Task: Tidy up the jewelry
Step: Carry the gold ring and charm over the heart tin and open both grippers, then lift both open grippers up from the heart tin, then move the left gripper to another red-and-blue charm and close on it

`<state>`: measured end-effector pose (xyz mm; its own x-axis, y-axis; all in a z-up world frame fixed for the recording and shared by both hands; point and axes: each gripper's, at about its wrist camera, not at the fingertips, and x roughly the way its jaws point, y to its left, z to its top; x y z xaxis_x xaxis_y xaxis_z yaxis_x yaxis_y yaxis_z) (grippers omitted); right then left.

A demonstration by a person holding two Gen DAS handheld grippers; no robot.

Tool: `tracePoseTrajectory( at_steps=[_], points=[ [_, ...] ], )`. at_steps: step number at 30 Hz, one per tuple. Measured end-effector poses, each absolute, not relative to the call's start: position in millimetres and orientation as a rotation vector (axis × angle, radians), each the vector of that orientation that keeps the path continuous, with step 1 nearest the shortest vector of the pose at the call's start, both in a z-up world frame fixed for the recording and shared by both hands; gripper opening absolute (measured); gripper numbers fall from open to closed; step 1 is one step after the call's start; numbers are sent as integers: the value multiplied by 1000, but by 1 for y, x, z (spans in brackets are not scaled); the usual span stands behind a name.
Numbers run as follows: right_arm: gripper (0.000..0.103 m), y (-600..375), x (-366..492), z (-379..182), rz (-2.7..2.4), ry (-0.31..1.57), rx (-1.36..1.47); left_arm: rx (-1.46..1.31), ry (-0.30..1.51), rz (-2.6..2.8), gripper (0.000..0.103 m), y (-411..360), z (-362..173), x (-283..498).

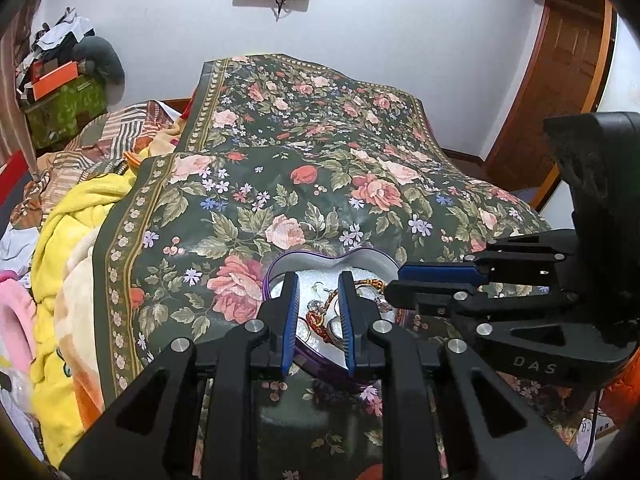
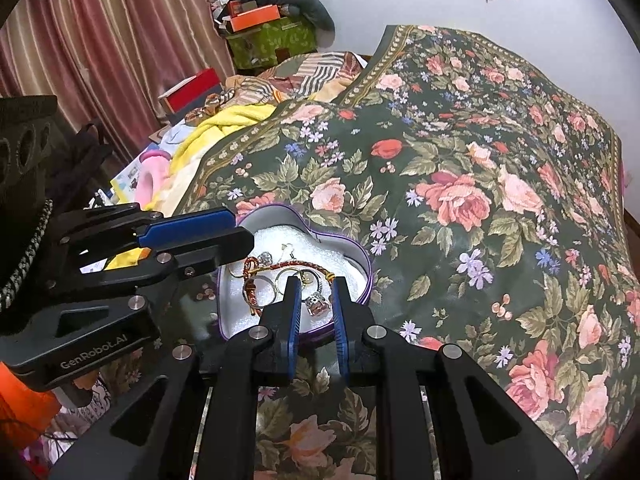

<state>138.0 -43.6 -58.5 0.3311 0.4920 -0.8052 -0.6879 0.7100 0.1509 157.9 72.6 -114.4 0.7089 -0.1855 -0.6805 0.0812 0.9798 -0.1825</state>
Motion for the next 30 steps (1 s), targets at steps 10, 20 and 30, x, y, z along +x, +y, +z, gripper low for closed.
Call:
tracePoseTrajectory(
  at_steps=[10, 20, 30],
  points=[
    [15, -56, 125, -36, 753, 901, -248, -132, 741, -153, 18, 65, -96, 146],
    [44, -105, 113, -20, 649, 836, -235, -79, 727, -192, 18, 32, -76, 131],
    [44, -167, 116, -22, 545, 866, -191, -40, 782, -271, 18, -18, -90, 140]
  ],
)
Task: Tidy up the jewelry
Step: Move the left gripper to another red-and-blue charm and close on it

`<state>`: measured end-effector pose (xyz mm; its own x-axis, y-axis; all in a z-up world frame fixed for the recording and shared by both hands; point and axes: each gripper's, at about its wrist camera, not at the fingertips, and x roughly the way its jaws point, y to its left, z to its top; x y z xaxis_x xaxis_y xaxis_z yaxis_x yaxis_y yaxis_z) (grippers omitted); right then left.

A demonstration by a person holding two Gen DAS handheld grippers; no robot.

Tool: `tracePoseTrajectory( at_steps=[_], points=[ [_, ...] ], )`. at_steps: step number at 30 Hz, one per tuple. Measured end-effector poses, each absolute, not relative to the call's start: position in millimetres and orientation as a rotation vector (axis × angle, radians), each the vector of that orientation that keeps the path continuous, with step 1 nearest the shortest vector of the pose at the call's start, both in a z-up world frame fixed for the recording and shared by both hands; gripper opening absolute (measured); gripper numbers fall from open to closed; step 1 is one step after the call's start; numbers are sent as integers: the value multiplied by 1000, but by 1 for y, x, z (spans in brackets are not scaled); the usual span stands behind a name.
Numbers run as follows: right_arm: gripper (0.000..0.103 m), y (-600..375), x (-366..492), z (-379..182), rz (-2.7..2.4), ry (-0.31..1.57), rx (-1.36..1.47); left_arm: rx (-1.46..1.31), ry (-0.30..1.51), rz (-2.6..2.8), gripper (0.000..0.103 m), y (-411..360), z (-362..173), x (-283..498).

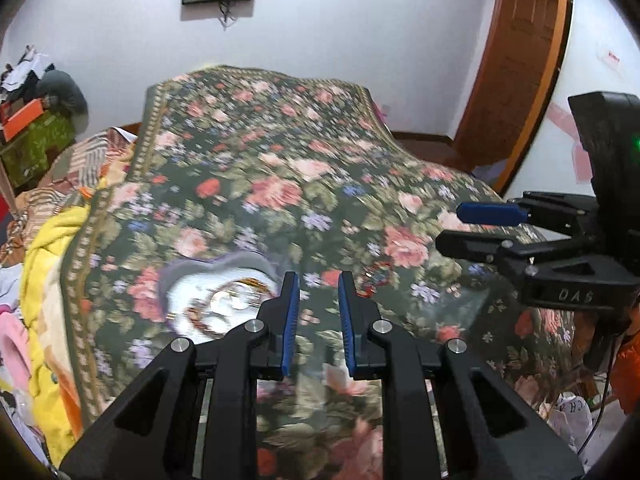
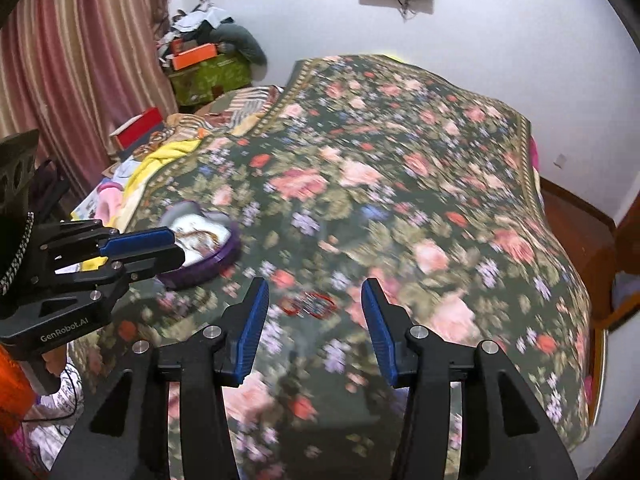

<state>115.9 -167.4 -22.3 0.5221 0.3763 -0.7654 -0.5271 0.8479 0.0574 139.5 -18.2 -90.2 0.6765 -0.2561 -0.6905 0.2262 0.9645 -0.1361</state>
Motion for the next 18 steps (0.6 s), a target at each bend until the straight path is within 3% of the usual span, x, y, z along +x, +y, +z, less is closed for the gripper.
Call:
tracePoseTrajectory(
  at_steps=[18],
  points=[
    [44, -191, 138, -63, 555, 999, -185, -16, 961, -360, 18, -67, -154, 184]
  ],
)
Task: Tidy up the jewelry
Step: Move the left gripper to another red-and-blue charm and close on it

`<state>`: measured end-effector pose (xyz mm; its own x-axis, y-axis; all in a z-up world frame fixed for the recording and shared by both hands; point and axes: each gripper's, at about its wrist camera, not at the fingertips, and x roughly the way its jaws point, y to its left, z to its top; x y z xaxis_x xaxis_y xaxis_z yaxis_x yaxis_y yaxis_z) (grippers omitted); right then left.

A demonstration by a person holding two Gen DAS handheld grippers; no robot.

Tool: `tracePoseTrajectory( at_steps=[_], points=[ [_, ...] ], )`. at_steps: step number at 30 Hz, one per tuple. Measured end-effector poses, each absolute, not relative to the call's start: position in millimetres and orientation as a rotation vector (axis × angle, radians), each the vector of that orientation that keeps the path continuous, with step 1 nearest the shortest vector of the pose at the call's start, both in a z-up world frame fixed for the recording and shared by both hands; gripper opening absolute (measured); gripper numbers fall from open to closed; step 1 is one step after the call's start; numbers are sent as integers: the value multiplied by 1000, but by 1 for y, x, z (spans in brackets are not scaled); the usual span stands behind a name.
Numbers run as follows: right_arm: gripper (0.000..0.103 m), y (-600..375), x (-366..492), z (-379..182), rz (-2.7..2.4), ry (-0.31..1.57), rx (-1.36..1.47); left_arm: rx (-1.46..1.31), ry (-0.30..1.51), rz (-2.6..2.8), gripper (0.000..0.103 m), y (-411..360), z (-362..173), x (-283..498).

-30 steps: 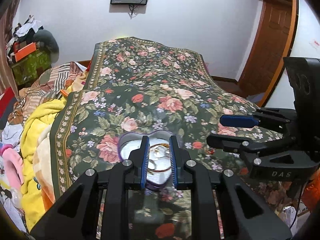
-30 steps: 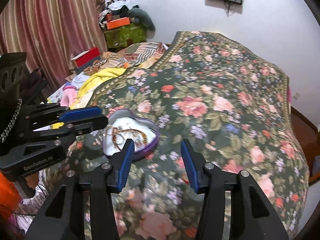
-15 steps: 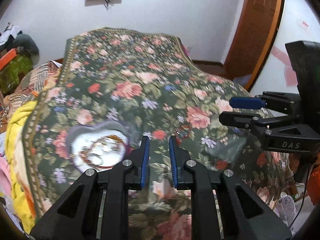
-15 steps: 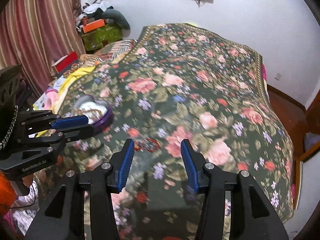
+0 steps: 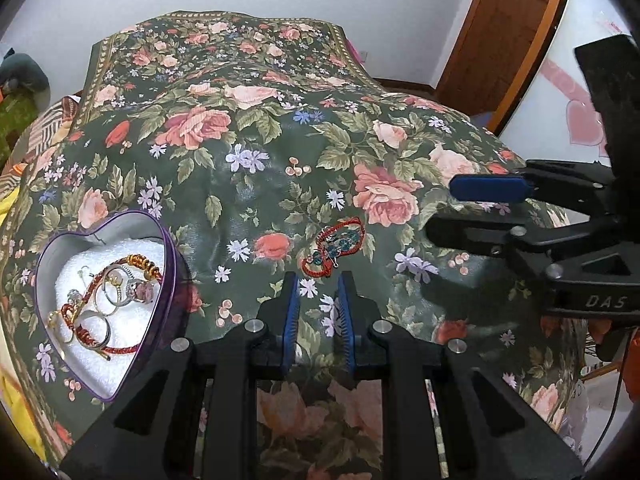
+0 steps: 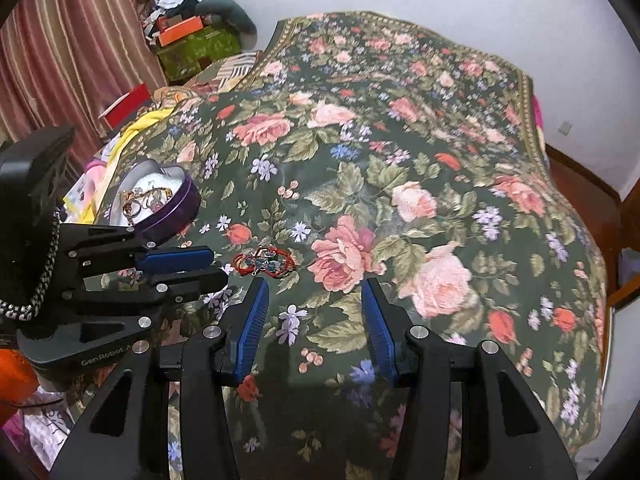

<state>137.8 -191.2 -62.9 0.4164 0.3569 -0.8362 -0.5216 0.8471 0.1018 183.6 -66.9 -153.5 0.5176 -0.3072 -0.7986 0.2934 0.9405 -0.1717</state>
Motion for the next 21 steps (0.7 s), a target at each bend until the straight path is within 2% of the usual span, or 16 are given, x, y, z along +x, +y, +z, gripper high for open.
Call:
tracePoseTrajectory(
  at_steps=[12, 13, 14, 15, 21],
  points=[
    [44, -198, 146, -73, 543, 1043, -148, -11, 962, -378, 17, -76, -168, 202],
    [44, -198, 147, -73, 542, 1042, -145, -8, 956, -376, 15, -76, -167, 202],
    [44, -199, 148, -73, 540, 1040, -140, -6, 950, -378, 4, -76, -167, 202],
    [44, -200, 148, -72, 539, 1039, -136, -6, 950, -381, 1, -75, -167, 202],
    [44, -202, 146, -68, 540, 1030, -123, -3, 879, -372, 0, -71, -145, 188]
  ],
)
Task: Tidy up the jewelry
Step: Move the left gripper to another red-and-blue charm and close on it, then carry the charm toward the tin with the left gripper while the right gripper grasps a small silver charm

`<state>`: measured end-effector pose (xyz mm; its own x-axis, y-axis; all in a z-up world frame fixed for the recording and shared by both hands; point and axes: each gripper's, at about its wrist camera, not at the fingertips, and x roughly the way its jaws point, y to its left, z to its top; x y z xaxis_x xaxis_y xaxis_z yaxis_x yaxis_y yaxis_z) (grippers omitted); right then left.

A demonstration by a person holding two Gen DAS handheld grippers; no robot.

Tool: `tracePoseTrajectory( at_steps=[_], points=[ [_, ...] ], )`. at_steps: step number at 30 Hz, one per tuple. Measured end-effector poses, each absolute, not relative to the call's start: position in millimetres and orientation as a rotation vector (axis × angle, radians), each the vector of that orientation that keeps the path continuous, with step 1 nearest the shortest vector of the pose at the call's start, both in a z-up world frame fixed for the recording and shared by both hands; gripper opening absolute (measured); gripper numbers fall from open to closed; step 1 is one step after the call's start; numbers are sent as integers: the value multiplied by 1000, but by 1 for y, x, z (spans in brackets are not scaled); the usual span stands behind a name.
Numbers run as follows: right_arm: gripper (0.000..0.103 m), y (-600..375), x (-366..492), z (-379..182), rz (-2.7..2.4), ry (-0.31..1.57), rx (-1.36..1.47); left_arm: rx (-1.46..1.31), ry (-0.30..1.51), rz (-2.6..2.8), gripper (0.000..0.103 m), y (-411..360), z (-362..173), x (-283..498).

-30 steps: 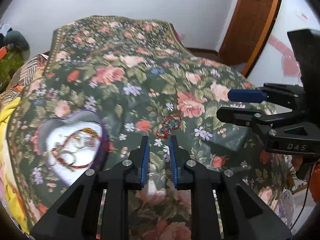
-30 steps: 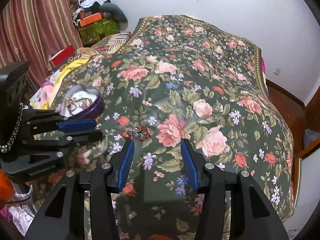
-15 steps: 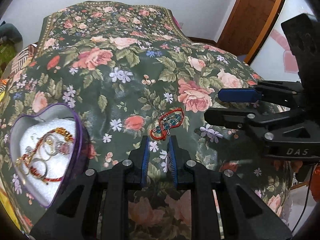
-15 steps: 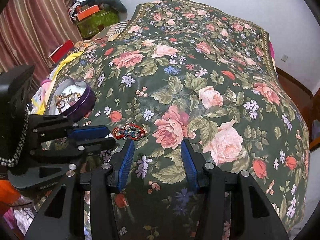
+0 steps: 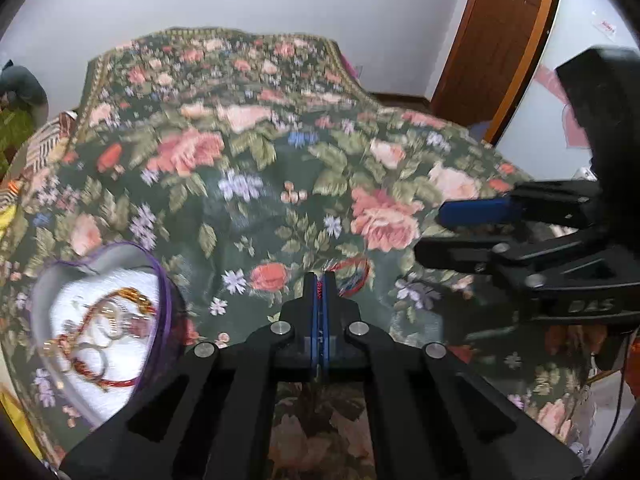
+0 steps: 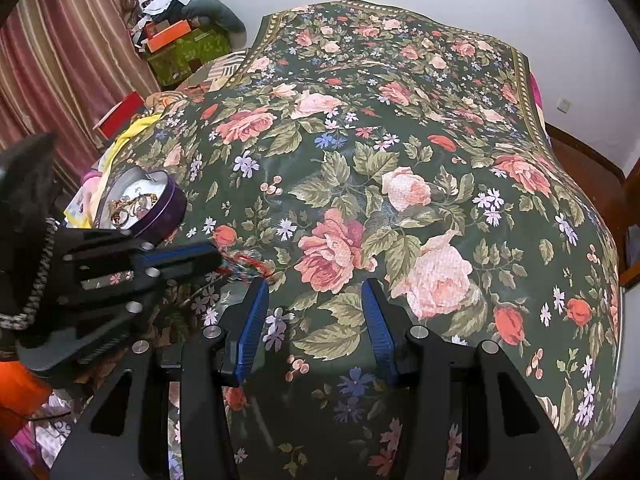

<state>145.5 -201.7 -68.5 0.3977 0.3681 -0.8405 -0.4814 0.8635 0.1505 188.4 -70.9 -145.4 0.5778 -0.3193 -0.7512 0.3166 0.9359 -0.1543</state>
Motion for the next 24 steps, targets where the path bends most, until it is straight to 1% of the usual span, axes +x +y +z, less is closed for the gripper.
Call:
tracePoseTrajectory(
  at_steps=[7, 12, 24],
  points=[
    [44, -199, 139, -59, 546, 1010, -123, -27, 771, -386, 0, -61, -97, 166],
    [44, -195, 131, -51, 558, 994, -127, -80, 744, -410, 0, -50, -78, 152],
    [44, -169, 123, -48, 608, 991, -164, -105, 776, -295, 0, -6, -88, 122]
  ],
)
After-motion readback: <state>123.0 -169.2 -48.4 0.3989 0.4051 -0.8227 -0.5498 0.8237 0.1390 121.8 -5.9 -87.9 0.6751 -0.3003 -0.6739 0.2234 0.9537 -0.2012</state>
